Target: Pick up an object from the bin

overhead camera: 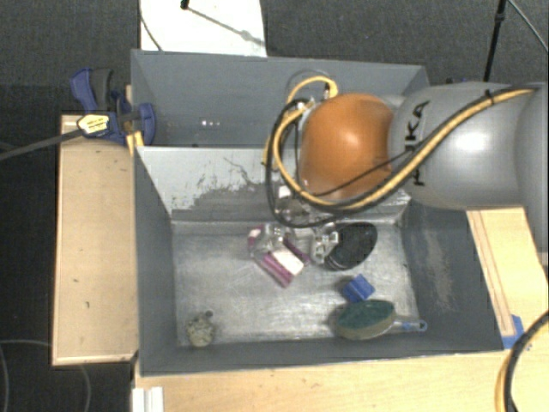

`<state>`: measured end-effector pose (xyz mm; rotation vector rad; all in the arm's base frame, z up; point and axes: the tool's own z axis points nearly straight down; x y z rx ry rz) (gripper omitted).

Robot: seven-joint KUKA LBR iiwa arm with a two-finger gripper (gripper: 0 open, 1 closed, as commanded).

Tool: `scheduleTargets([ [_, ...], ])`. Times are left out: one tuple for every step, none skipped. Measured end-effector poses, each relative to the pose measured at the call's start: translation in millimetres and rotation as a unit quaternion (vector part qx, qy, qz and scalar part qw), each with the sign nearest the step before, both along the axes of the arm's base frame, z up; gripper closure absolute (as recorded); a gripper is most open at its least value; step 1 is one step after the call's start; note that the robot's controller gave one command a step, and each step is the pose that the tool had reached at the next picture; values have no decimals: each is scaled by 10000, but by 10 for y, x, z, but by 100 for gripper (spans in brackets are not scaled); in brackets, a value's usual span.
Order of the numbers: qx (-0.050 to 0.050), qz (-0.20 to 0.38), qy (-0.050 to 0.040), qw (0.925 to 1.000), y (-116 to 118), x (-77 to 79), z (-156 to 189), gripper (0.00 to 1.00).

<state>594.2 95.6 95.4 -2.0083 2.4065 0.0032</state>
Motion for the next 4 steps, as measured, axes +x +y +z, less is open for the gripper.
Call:
scheduleTargets([
  [-59,1820,0,9833,222,-131,-207,0],
  [-27,1711,1,9853,276,-56,-196,0],
  [-21,1691,12,9856,284,-62,-197,100],
  [-24,1683,18,9857,282,-63,-197,100],
])
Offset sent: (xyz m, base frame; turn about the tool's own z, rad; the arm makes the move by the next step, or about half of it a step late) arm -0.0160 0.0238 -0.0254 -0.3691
